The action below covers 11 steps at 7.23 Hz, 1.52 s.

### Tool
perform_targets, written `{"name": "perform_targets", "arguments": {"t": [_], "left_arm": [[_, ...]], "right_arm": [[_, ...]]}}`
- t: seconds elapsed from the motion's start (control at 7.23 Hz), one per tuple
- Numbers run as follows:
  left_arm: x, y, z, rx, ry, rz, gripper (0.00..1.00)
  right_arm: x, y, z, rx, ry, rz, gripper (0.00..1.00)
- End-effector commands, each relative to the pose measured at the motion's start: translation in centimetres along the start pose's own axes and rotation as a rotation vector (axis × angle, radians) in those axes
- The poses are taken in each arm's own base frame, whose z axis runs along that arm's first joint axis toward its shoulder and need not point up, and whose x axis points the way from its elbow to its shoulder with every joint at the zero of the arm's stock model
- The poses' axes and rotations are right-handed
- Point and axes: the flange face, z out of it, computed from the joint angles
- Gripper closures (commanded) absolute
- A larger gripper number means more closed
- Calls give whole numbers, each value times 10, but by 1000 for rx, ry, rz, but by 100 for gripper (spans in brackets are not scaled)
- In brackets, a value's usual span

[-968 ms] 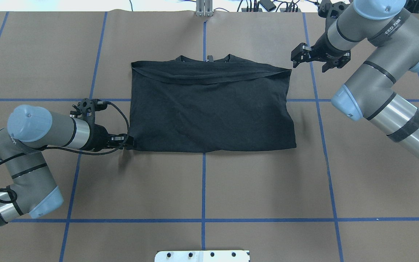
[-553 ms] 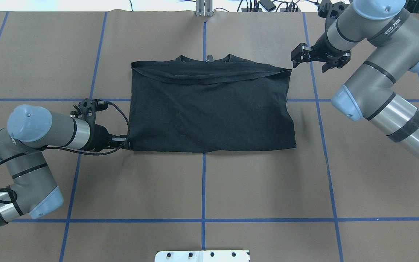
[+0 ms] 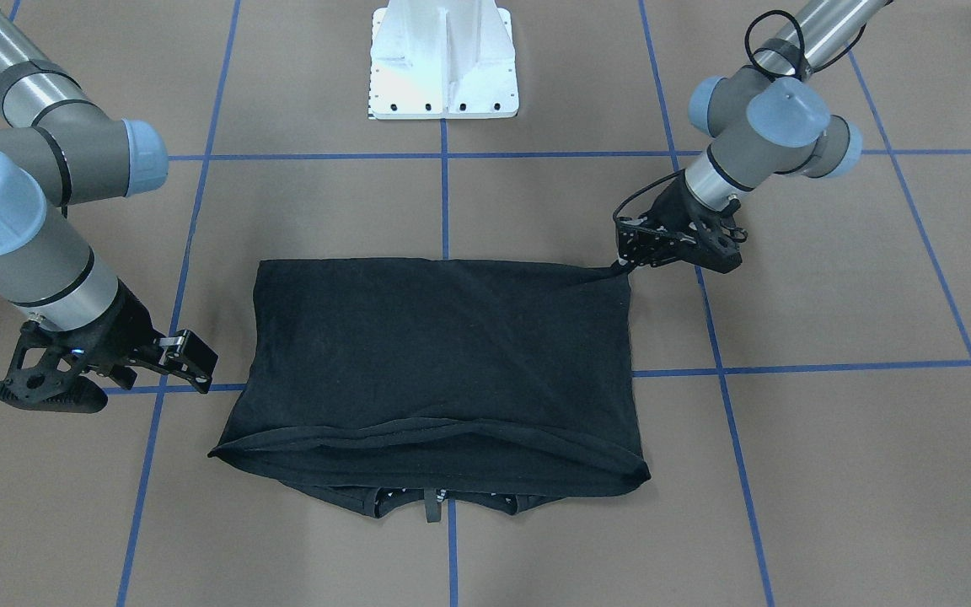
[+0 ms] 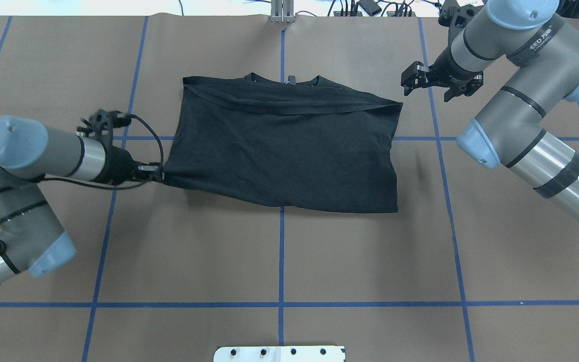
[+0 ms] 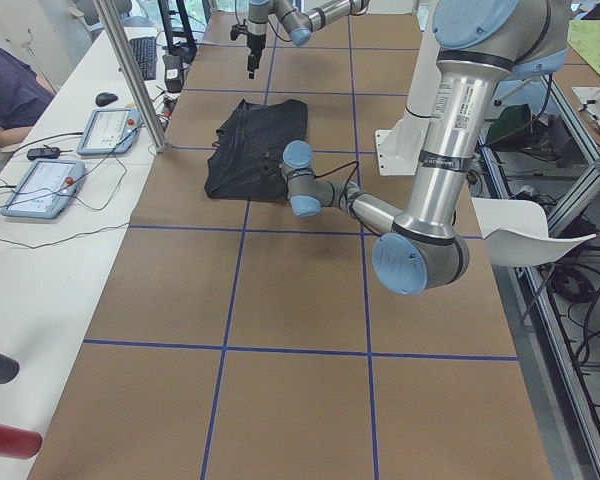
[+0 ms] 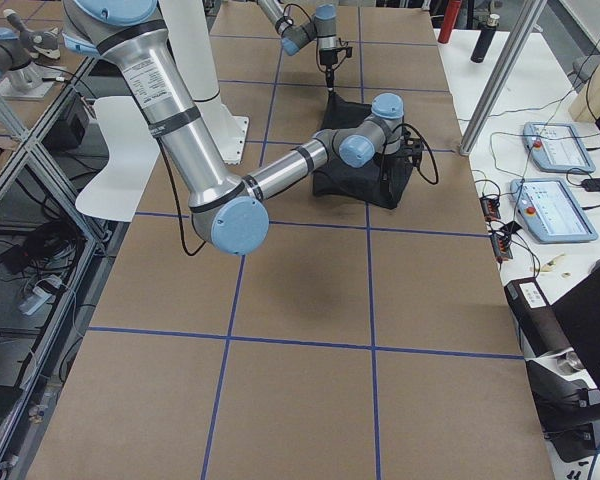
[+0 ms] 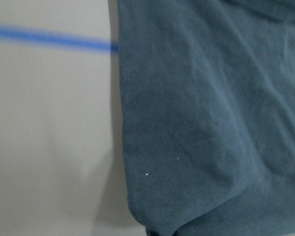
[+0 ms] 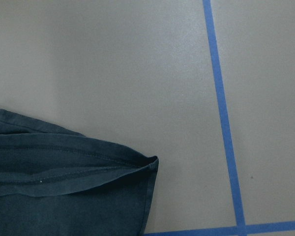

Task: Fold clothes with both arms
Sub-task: 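Drag the shirt with the left gripper away from the robot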

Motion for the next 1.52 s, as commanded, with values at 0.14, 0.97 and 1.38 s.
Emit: {"name": "perform_targets", "arguments": {"t": [0.14,0.97,1.38], "left_arm": [[-52,-113,-25,68,-202,171,100],[-90,-312,50,206,-497,323,100],[-76,-339,-4,238,-461,472,0]], "right_arm": [[-4,3,2,-6,-2,-4,1],[-7,6,4,-10,-4,-9,1],[-11,7,4,-10,-7,-13,1]]}}
